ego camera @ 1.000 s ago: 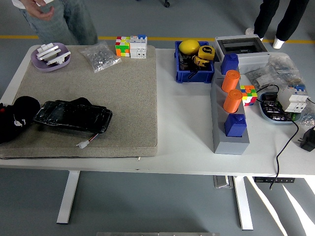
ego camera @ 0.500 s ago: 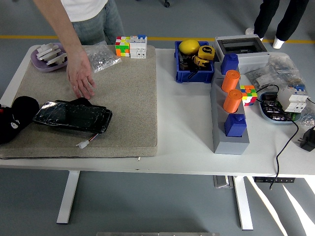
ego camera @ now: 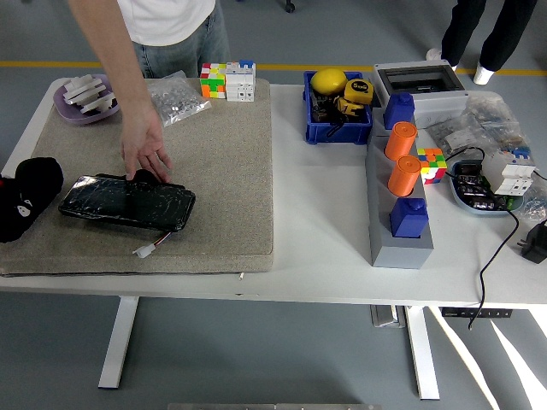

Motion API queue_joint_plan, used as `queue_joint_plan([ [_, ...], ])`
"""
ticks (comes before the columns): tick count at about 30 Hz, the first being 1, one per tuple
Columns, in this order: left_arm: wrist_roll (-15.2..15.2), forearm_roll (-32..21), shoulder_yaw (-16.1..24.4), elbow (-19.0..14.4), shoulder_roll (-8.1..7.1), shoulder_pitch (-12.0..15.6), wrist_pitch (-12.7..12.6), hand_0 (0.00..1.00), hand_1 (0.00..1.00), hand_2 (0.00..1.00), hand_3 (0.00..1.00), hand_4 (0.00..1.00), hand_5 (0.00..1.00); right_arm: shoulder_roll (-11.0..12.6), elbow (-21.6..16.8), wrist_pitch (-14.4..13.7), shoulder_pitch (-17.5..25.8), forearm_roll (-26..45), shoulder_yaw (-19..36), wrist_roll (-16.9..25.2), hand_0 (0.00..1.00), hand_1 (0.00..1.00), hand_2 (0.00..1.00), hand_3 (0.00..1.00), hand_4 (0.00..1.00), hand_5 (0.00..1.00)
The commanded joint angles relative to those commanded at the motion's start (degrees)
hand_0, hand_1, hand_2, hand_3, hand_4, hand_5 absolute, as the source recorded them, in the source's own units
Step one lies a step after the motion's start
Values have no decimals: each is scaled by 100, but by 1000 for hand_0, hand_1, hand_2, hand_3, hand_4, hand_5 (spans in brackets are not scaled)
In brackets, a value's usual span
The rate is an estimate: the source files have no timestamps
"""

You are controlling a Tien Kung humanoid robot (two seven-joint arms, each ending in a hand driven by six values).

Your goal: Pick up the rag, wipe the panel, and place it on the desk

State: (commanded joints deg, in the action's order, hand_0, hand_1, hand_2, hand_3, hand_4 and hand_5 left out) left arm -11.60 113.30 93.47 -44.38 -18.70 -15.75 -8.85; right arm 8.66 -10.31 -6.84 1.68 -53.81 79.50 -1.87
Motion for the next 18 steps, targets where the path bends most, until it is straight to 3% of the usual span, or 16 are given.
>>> queue_joint_plan([
  [5, 332, 112, -106, -902, 64, 224, -33, 271, 259, 553, 432, 2, 2, 0, 0, 5, 9, -4, -18, 1, 722, 658, 674, 618, 980, 515],
  [7, 411, 207, -180, -1109, 96, 229, -44, 271, 259, 553, 432, 2, 2, -1, 0, 11, 2, -15, -15, 13, 722, 658, 674, 618, 980, 515],
  [18, 487, 258, -660, -1027, 73, 90, -15, 276, 256, 551, 435, 2, 2, 7, 0, 20, 2, -74, 112, 45, 722, 657, 674, 619, 982, 519],
])
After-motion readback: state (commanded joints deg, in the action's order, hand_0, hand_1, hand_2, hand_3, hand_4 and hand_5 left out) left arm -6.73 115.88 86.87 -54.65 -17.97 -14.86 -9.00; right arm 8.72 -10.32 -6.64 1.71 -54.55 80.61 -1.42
